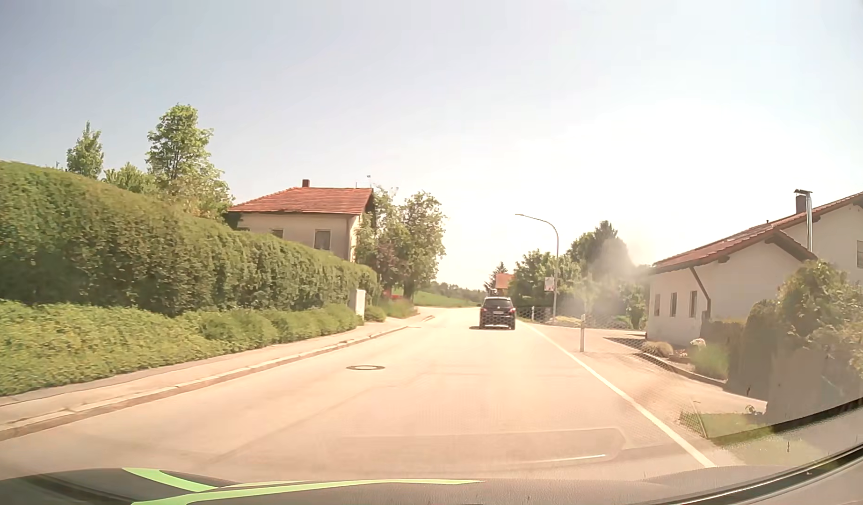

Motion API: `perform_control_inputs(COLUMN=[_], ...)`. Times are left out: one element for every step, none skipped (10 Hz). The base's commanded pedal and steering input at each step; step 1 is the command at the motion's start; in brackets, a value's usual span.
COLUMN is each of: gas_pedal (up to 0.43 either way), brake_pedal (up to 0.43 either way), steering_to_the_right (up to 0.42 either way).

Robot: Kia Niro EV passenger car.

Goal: Follow the waypoints while adhering to traffic rules and regulations

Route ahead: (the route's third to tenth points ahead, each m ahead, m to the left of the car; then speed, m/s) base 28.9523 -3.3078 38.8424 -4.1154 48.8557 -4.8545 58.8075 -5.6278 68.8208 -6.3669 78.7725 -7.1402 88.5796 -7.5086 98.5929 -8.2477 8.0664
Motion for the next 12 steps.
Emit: perform_control_inputs(gas_pedal=[0.287,0.299,0.299,0.311,0.319,0.319,0.331,0.339,0.350,0.350,0.358,0.358], brake_pedal=[0.000,0.000,0.000,0.000,0.000,0.000,0.000,0.000,0.000,0.000,0.000,0.000], steering_to_the_right=[0.111,0.100,0.084,0.070,0.056,0.041,0.028,0.016,0.009,0.007,0.005,0.001])
